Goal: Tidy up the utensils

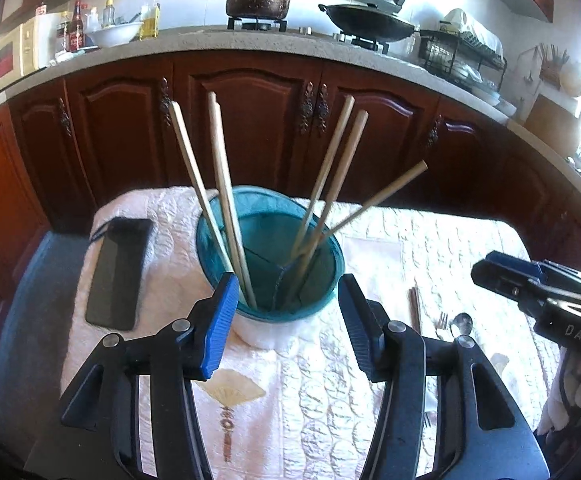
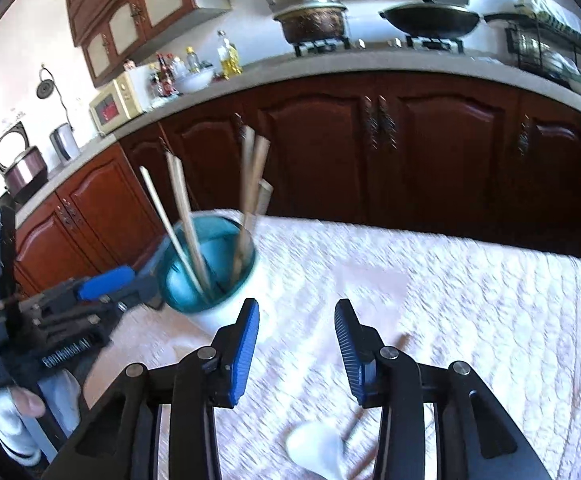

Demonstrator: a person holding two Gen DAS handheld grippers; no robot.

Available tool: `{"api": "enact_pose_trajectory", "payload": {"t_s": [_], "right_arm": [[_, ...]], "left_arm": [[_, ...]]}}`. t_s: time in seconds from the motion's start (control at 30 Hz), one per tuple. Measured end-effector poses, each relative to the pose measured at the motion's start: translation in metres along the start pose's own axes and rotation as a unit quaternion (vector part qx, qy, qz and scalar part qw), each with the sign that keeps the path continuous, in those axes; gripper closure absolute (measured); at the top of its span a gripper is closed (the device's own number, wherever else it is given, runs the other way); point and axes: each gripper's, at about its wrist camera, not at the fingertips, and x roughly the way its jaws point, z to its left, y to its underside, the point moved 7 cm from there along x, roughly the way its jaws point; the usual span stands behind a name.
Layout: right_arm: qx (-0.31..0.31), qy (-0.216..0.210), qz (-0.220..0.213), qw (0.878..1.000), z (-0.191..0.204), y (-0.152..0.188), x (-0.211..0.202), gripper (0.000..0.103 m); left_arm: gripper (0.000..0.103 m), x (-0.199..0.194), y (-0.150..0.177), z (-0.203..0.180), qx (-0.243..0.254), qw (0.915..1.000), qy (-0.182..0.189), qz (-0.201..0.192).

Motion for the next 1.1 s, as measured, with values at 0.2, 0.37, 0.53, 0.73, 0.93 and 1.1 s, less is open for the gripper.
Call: {"api": "enact_pose_trajectory", "payload": {"t_s": [0.2,0.37,0.53,0.73,0.93,1.1], "right_arm": [[0.014,0.024,0.033,0.999,-0.043,0.031,0.002,0.065],[0.042,0.047,0.074,0.995,-0.080,0.065,0.010,0.065],[0.073,0.046,0.100,0.991,-0.105,0.089,0.022,0.065],[0.093,0.028,0.101,0.990,-0.105,0.089,0.031,0.065],[0.095,0.015,0.098,0.991,-0.102,0.081,0.036,0.065],[0.087,0.011,0.111,0.990,-0.099,0.077,0.051,0.065]], "left_arm": [[0.052,0.011,0.015,-0.012,0.002,0.9995,0.020,0.026],[0.052,0.027,0.038,-0.027,0.004,0.9965,0.046,0.069],[0.052,0.044,0.065,-0.041,-0.004,0.9877,0.090,0.128],[0.052,0.069,0.103,-0.071,-0.003,0.9650,0.163,0.205],[0.052,0.092,0.122,-0.092,-0.009,0.9497,0.195,0.244],[0.053,0.103,0.133,-0.109,0.011,0.9449,0.205,0.255]]}}
